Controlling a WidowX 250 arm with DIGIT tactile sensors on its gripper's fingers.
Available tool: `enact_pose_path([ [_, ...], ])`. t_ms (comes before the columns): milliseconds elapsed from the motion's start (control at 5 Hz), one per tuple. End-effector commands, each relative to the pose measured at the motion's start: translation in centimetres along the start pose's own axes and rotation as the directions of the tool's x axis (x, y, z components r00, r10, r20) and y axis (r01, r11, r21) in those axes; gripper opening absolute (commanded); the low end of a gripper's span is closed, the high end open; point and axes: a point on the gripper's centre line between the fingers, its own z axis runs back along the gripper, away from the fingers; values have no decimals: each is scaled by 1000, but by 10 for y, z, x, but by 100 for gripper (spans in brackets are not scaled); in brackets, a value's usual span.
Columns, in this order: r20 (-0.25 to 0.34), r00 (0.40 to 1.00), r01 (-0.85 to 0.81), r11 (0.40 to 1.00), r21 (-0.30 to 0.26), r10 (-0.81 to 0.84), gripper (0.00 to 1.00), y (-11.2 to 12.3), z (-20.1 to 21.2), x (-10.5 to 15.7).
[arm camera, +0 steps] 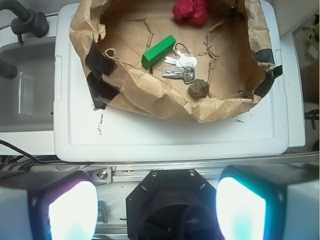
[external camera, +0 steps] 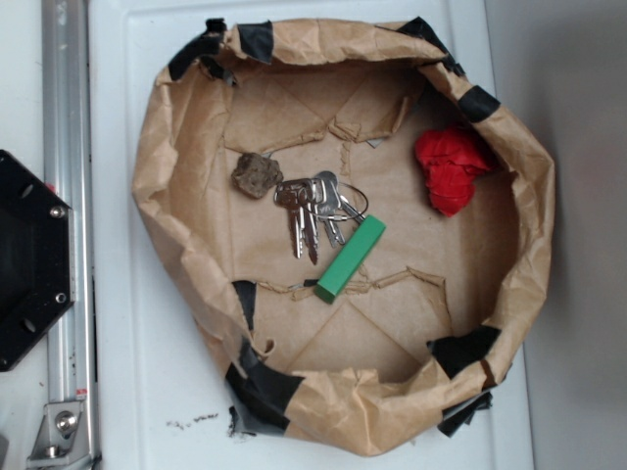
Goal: Grab the green block.
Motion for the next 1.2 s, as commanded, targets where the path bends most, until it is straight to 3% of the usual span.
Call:
enact_pose_path([
  [0, 0, 1000, 0, 1000, 0, 0, 100, 0, 0, 0],
  [200, -31, 994, -109, 994, 23, 110, 100, 4, -44, 41],
  [400, -40, 957, -290, 957, -25, 289, 100, -1, -68, 87],
  [600, -33, 866, -501, 865, -38, 500, 100, -7, -95, 121],
  [800, 1, 718, -695, 717, -52, 696, 100, -10, -119, 132],
  [1000, -11, 647, -762, 646, -48, 762, 100, 1, -143, 133],
])
